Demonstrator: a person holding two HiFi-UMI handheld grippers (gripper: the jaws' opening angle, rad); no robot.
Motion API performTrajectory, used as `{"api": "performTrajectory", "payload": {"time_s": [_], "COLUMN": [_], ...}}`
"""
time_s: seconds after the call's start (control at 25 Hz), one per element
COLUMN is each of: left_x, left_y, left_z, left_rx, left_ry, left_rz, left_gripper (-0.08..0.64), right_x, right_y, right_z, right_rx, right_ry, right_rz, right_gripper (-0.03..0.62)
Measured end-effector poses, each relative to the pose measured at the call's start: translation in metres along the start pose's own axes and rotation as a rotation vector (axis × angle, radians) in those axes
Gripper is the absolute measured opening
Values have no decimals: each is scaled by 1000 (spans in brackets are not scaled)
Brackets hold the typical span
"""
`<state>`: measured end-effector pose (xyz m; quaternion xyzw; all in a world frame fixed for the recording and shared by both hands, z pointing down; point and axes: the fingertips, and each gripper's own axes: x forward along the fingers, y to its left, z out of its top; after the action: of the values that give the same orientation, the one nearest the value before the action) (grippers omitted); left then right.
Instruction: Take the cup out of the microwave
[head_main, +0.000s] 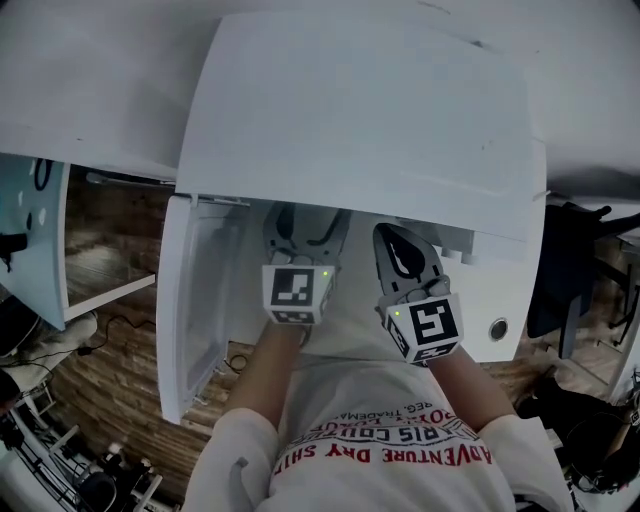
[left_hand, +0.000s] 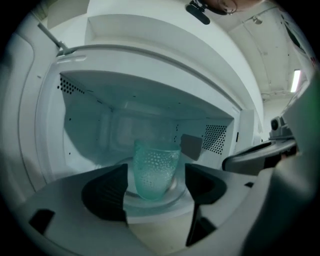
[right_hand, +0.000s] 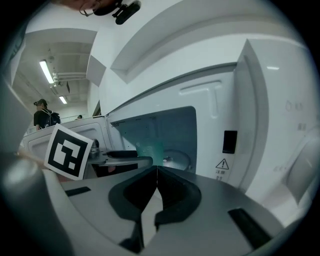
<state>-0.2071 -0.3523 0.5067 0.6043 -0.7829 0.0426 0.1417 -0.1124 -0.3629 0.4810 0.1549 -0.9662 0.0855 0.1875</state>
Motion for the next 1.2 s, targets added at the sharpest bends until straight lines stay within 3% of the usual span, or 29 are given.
{"api": "performTrajectory", "payload": {"time_s": [0.2,0.44,0.64,0.96,1.2], "left_x": [18,33,37,28,2], "left_y": [2,4,3,-1,-14], "left_z": [3,4,4,7,8], "left_rx": [16,93,93,132,115], "left_ry": [-15,14,23,23,13], "left_rz": [-41,-41,-71,-69,-82], "left_gripper": [381,383,367,360,359], "right_x": [5,6,7,5,-10], "right_y": [-1,-10,-13,-11,-6], "right_z": [-4,-10,-12,-9,-7], "right_rx": [2,13,20,25,17], "right_ry": [20,41,52,34,15], "right_rz": [-1,-18,-39,-47,-55], "right_gripper": [12,12,12,12,12]}}
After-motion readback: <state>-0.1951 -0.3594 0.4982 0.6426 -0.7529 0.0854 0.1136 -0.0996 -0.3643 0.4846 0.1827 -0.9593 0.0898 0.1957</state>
